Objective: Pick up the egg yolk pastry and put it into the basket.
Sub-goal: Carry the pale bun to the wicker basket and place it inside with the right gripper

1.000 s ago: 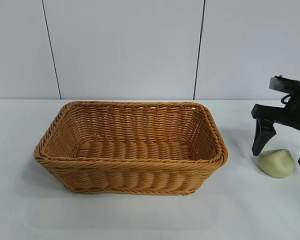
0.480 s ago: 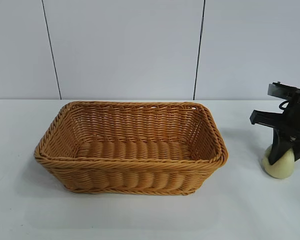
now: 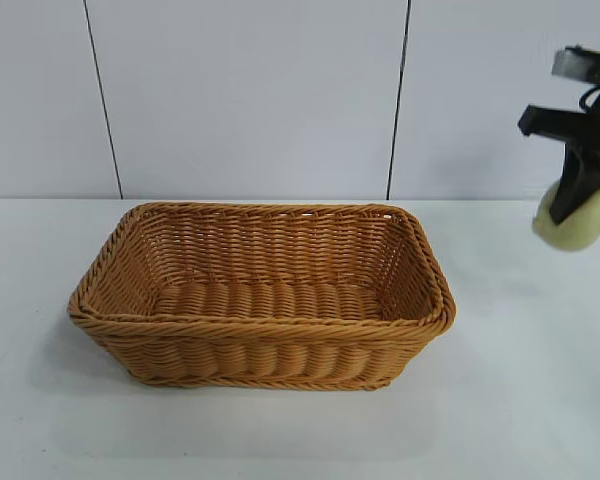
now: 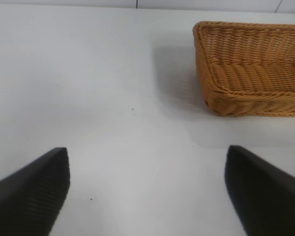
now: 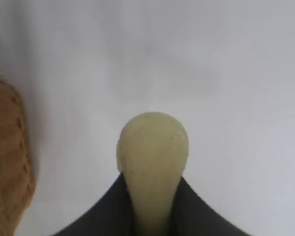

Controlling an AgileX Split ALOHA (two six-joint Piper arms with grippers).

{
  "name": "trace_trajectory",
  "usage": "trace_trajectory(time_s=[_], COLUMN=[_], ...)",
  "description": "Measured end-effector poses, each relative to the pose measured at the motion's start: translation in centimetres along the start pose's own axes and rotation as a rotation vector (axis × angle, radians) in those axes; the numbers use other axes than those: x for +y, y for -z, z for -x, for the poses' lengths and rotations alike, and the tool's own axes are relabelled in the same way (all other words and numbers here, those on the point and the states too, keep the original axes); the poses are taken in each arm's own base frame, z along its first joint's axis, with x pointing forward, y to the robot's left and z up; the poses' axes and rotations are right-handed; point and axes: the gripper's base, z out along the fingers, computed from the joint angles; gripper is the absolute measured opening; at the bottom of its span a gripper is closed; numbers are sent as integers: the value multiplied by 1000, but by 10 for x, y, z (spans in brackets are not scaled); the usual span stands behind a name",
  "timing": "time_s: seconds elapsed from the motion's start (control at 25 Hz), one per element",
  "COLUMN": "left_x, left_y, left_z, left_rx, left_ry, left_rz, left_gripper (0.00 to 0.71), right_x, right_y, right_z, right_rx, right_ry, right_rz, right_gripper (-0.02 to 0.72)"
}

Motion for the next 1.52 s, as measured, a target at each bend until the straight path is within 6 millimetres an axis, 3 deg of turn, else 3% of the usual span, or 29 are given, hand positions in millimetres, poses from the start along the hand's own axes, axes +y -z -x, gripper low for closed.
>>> trace_trajectory(time_s=[0.12,0.32,0.68,0.88,1.04,1.32,1.44,1.52], left_x=[0,0,0,0,0,0,0,0], left_y=[0,0,0,0,0,0,0,0], left_z=[0,0,0,0,0,0,0,0], left_rx=[0,0,0,0,0,0,0,0], left_ry=[-1,-1,-1,-1,-1,-1,-2,-2], left_rz=[0,0,0,0,0,1,2,2], left_gripper=[663,663,663,663,663,663,663,663], right_x=[19,70,171,214,231,229,227,227], right_y=[13,15,5,-20,-54,-116,-126,-125], right_z=[7,3,-35,-56,-66,-72,-74,-73], right_rx=[-2,-6,-23,-25,-22,20,38,37], right_ry=[69,188,371,435,447,399,395,395], right_rz=[1,32,135,177,184,149,139,140], right_gripper=[75,75,75,75,75,81,135,214])
